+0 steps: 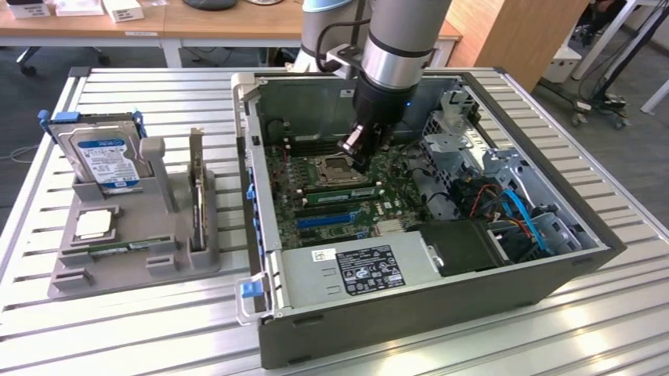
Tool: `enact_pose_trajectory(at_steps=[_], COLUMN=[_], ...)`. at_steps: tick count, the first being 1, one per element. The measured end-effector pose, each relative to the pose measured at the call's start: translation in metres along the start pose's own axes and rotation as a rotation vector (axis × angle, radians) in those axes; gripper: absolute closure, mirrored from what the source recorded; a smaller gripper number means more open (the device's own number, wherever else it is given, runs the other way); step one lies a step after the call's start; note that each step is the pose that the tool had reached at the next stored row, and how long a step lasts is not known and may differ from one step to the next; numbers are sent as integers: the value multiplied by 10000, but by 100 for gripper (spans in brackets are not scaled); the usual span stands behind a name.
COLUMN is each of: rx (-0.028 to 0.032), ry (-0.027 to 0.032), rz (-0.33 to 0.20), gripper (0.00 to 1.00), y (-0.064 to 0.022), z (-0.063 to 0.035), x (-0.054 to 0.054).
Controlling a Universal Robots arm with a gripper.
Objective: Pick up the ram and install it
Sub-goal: 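Press down the ram until it locks into place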
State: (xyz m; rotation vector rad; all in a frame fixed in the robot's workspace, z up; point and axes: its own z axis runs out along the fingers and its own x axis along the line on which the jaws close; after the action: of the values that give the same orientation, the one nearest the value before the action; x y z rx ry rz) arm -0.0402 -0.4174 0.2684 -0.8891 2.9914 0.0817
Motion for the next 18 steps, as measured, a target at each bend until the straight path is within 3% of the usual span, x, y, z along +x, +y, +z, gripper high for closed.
enact_pose_trajectory(at_steps=[18], rx=[104], ry=[-138], rz=[3077], gripper=[90], y=[0], z=[12], x=[0])
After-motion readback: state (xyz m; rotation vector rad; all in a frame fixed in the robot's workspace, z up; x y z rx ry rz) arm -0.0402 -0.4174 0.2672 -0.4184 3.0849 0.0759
